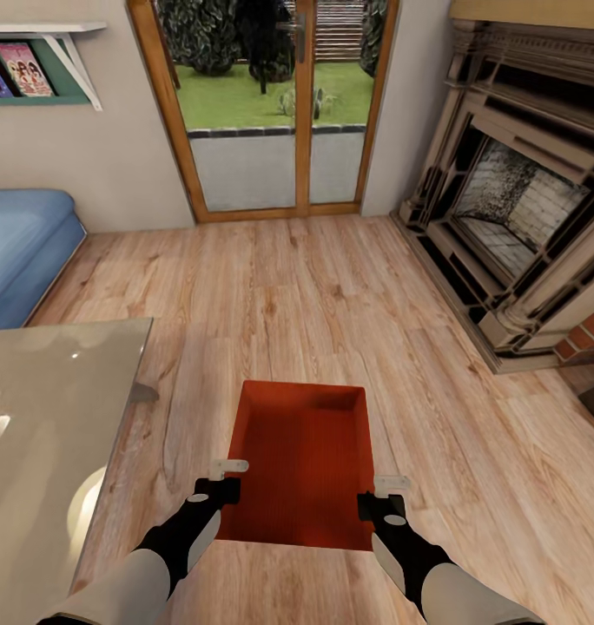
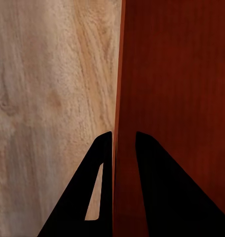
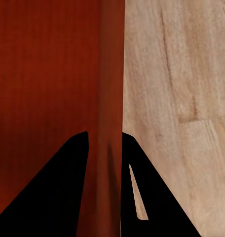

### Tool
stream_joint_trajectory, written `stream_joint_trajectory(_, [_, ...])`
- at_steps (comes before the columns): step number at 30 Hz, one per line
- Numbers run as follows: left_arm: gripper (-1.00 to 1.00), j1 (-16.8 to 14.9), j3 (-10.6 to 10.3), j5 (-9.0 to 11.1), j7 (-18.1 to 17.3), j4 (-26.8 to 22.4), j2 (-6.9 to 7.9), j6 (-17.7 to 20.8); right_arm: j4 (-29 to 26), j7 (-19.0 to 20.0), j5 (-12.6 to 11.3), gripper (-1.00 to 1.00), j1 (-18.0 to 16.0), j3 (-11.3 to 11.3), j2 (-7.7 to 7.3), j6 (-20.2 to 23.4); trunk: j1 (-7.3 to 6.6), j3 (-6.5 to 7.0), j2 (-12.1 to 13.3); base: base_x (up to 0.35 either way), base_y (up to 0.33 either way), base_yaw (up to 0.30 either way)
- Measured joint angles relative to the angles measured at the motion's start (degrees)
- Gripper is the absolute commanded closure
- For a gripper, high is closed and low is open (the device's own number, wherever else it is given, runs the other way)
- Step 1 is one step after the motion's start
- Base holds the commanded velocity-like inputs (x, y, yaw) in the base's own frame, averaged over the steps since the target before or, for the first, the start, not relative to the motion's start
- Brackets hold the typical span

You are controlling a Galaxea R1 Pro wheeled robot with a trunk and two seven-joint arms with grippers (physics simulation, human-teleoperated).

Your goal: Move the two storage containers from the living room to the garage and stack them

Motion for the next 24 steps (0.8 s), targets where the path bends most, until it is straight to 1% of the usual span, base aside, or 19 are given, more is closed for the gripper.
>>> stream_joint_trajectory(24, [1.0, 0.0, -0.1, 0.1, 0.0, 0.0, 0.01, 0.0, 0.0, -0.1, -0.1, 1.0, 0.0, 0.1, 0.0, 0.0, 0.0, 2.21, 0.0, 0.0, 0.0, 0.0])
